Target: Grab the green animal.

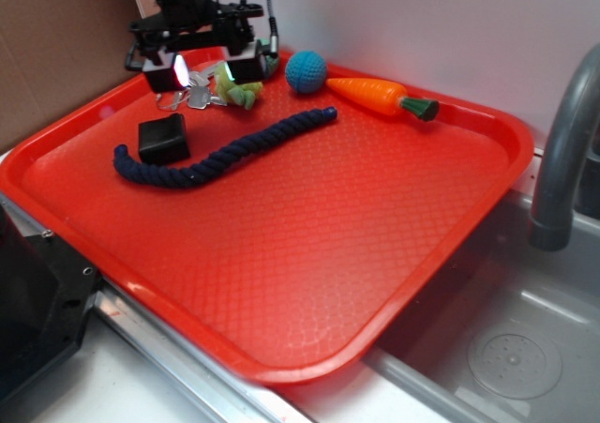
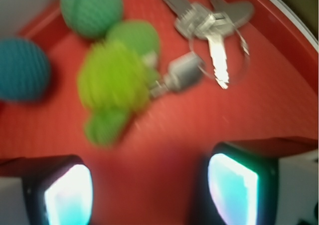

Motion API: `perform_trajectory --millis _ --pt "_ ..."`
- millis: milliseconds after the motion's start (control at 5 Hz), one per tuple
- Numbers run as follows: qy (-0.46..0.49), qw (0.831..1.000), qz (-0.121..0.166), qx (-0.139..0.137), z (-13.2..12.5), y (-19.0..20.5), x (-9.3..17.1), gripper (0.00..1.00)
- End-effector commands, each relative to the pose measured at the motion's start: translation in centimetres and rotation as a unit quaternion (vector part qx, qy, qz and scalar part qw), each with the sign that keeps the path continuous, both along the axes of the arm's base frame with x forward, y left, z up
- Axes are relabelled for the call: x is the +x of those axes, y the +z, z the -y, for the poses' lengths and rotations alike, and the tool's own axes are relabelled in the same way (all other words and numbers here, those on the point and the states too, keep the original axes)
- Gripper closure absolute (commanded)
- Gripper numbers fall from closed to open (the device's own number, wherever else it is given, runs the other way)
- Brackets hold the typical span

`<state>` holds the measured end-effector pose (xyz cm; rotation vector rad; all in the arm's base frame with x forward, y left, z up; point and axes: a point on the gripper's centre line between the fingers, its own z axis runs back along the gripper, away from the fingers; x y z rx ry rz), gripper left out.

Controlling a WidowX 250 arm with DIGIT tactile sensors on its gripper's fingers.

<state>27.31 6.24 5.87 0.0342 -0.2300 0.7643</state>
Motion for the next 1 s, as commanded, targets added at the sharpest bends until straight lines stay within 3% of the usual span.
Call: perform_trajectory --millis 0,600,800 --pt "0.009 0.999 0.035 0.024 -2.5 -1.1 2.8 0.0" --pt "0.025 0.999 0.031 0.029 -4.2 -1.6 3.0 0.01" --pt "0.023 0.999 0.031 0.019 -4.3 -2.1 2.8 1.0"
